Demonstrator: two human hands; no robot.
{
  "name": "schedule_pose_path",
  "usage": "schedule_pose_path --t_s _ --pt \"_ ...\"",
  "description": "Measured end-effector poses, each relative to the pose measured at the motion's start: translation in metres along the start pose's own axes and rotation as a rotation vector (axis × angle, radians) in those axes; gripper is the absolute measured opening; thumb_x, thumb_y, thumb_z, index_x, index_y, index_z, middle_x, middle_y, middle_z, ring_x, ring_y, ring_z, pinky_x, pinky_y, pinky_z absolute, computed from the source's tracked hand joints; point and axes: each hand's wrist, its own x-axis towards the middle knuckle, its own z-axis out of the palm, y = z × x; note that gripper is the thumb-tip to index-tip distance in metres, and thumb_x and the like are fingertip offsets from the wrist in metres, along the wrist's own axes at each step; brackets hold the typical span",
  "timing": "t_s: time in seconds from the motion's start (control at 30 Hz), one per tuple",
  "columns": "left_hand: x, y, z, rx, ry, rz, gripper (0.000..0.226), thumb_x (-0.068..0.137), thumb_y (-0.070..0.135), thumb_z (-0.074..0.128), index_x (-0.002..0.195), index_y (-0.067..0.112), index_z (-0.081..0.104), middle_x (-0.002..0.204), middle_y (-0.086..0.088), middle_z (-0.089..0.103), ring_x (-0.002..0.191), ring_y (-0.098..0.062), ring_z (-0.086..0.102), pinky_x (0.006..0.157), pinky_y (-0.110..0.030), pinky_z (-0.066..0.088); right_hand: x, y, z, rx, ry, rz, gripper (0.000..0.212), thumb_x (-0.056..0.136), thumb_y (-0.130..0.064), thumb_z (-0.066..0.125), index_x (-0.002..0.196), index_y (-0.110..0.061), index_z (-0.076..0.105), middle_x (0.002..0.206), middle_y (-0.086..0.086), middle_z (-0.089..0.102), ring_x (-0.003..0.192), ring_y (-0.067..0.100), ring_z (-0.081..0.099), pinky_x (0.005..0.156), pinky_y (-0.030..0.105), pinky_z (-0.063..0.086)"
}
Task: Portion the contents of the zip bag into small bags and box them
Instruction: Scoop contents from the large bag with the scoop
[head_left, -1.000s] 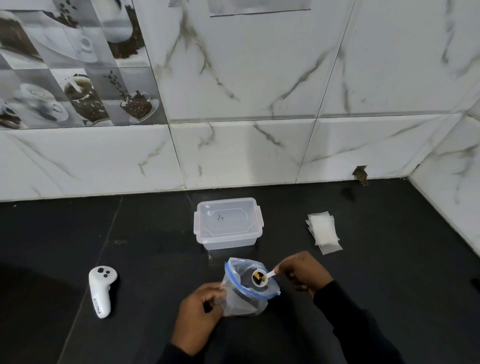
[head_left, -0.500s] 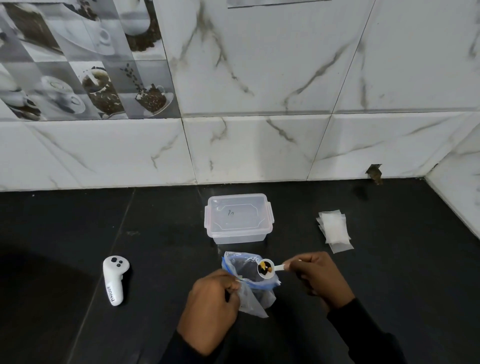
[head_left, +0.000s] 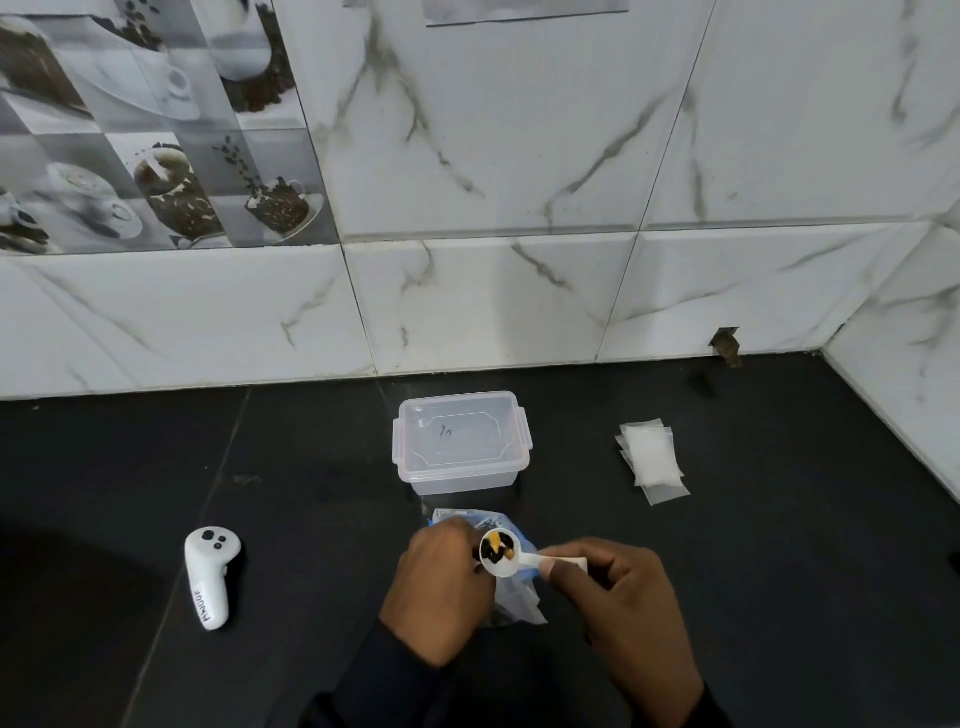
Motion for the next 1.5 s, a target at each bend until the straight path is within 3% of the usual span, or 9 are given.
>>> schedule_pose_path --t_s 0.13,0.3,0.4,0.5,0.6,1.0,1.2,1.37,1.5 --pt "-0.003 0.001 0.001 -0.033 0.008 -0.012 0.017 0.085 0.016 0.057 0.094 0.020 0.071 0.103 0.007 0.065 0.093 -0.008 0.060 0.075 -0.019 0.046 -0.006 0.015 0.009 -0.164 0.049 -0.101 0.014 0.084 -0.012 0.074 0.081 -0.025 0.079 0.073 -0.012 0.074 0.064 0.004 0.068 0.056 0.014 0.050" --pt "-0.004 -0.002 0.000 -0.068 0.019 -0.034 0.021 0.080 0.015 0.057 0.093 0.021 0.072 0.101 0.008 0.064 0.095 -0.010 0.060 0.080 -0.026 0.052 -0.013 0.036 0.023 -0.340 0.120 -0.428 0.018 0.076 -0.011 0.073 0.088 -0.025 0.074 0.071 -0.012 0.070 0.059 -0.003 0.064 0.055 0.010 0.049" --pt "-0.004 -0.003 -0.001 -0.102 0.017 -0.032 0.027 0.078 0.016 0.060 0.100 0.023 0.075 0.107 0.012 0.064 0.100 -0.009 0.061 0.087 -0.027 0.053 -0.016 0.050 0.030 -0.566 0.100 -0.638 0.019 0.083 -0.024 0.061 0.094 -0.020 0.076 0.071 -0.011 0.068 0.057 -0.001 0.061 0.054 0.011 0.049" --pt "-0.003 -0.004 0.000 -0.106 0.030 -0.036 0.025 0.080 0.017 0.063 0.102 0.023 0.074 0.111 0.012 0.064 0.103 -0.008 0.060 0.089 -0.025 0.052 -0.016 0.063 0.032 -0.740 0.127 -0.760 0.045 0.099 -0.027 0.038 0.094 -0.009 0.080 0.063 -0.004 0.066 0.048 0.006 0.056 0.046 0.017 0.043" --pt "-0.003 -0.004 0.001 -0.113 0.035 -0.041 0.026 0.079 0.016 0.064 0.102 0.023 0.072 0.112 0.012 0.063 0.105 -0.007 0.060 0.090 -0.025 0.051 -0.015 0.071 0.032 -0.774 0.125 -0.828 0.047 0.102 -0.027 0.036 0.100 -0.008 0.079 0.061 -0.004 0.064 0.048 0.005 0.053 0.048 0.016 0.042" --pt "-0.006 -0.006 -0.006 -0.165 0.038 0.005 0.025 0.078 0.012 0.063 0.099 0.020 0.073 0.109 0.010 0.063 0.102 -0.007 0.060 0.088 -0.026 0.051 -0.009 0.067 0.023 -0.469 0.072 -0.705 0.027 0.082 -0.018 0.068 0.108 -0.015 0.075 0.079 -0.010 0.065 0.069 -0.003 0.057 0.074 -0.004 0.034" --pt "-0.004 -0.009 -0.006 -0.189 0.025 0.002 0.026 0.077 0.014 0.065 0.101 0.021 0.074 0.110 0.009 0.066 0.102 -0.006 0.062 0.088 -0.021 0.050 -0.007 0.075 0.023 -0.657 0.040 -0.828 0.027 0.089 -0.017 0.063 0.113 -0.010 0.074 0.071 -0.001 0.062 0.059 0.007 0.052 0.058 0.016 0.042" --pt "-0.003 -0.012 -0.007 -0.166 0.021 0.015 0.033 0.083 0.015 0.065 0.115 0.021 0.069 0.120 0.010 0.062 0.111 -0.009 0.059 0.091 -0.016 0.045 -0.004 0.058 0.020 -0.375 0.011 -0.658 0.025 0.088 -0.020 0.068 0.112 -0.016 0.074 0.086 -0.025 0.058 0.074 -0.016 0.053 0.071 -0.001 0.039" --pt "-0.006 -0.017 -0.009 -0.157 -0.021 0.048 0.030 0.084 0.013 0.064 0.113 0.017 0.070 0.127 0.013 0.058 0.098 -0.006 0.062 0.085 -0.009 0.043 0.016 0.038 0.009 -0.171 -0.005 -0.438 0.018 0.087 -0.011 0.071 0.102 -0.020 0.074 0.085 -0.013 0.070 0.074 0.007 0.068 0.063 0.020 0.053"
